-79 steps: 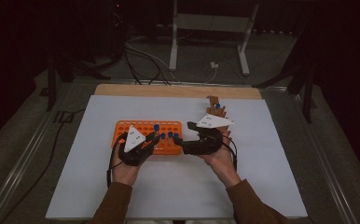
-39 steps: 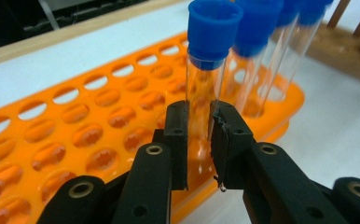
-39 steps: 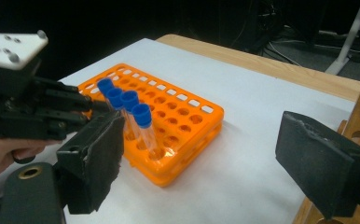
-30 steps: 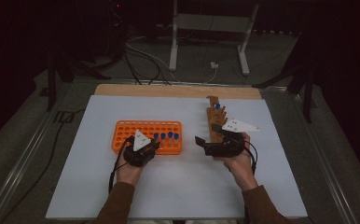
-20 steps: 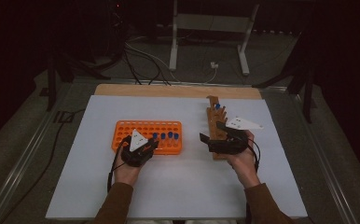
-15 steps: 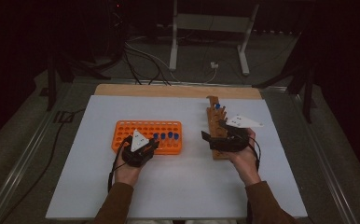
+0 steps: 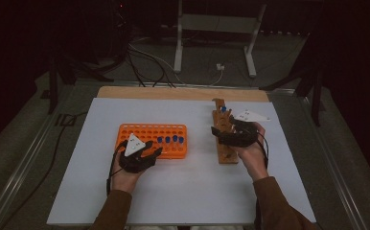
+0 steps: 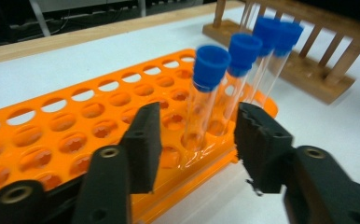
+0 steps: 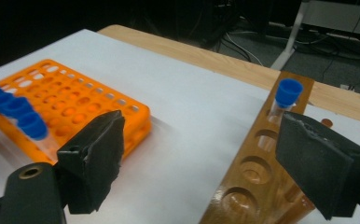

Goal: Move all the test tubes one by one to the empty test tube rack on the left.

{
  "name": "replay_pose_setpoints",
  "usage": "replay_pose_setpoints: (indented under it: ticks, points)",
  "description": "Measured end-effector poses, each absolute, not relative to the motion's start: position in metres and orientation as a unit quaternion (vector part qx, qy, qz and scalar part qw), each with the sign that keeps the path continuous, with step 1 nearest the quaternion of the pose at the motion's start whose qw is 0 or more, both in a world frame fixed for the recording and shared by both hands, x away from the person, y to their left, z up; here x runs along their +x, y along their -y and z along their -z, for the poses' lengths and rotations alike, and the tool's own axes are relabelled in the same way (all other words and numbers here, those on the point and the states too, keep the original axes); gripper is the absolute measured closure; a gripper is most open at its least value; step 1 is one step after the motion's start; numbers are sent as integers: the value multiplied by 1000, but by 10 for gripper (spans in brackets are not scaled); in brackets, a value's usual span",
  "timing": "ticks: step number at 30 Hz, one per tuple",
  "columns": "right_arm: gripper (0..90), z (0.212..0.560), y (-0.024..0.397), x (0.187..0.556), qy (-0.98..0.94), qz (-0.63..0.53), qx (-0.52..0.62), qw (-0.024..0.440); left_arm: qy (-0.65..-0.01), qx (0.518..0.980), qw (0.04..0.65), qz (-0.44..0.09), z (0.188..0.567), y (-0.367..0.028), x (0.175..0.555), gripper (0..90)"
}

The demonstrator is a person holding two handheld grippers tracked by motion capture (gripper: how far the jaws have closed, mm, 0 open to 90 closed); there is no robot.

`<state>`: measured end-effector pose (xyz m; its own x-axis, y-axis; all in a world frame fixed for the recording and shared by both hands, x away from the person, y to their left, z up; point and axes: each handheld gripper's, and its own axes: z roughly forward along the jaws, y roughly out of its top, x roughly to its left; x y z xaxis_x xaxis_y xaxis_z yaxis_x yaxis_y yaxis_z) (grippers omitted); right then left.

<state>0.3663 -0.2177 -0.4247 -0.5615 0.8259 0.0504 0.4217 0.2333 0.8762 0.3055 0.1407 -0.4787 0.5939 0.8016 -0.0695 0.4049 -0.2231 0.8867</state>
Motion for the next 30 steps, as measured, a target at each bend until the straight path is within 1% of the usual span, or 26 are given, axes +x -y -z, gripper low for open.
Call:
replay_pose_setpoints:
  ticks: [2,6,7,9,11,13,15,20,26,29,30]
  points:
    - [157,426,220,371,-755,-454,418,219,-407,745,485,-210,475,-148,302,455]
    - [157,424,222,378,-757,-446,422,225,-415,733,501,-199,470,-164,295,411]
    - [158,423,223,380,-756,-444,425,227,-419,730,501,-204,469,-167,293,369]
    - [164,422,224,384,-753,-442,429,229,-426,726,498,-209,467,-170,289,248]
    - [171,421,225,389,-752,-439,434,231,-432,720,501,-210,466,-174,287,166]
    - [186,421,227,394,-747,-440,441,231,-434,716,503,-211,464,-176,285,115]
    - [215,422,230,399,-742,-445,447,228,-437,713,505,-214,463,-177,285,19]
    - [262,430,231,411,-742,-437,458,221,-435,713,500,-228,460,-175,283,5]
    - [277,445,229,424,-745,-425,466,217,-432,718,492,-237,461,-170,283,6]
    - [339,449,227,428,-745,-422,467,220,-432,720,488,-239,462,-169,283,6]
    - [373,450,226,429,-745,-420,467,224,-431,721,487,-240,462,-169,283,6]
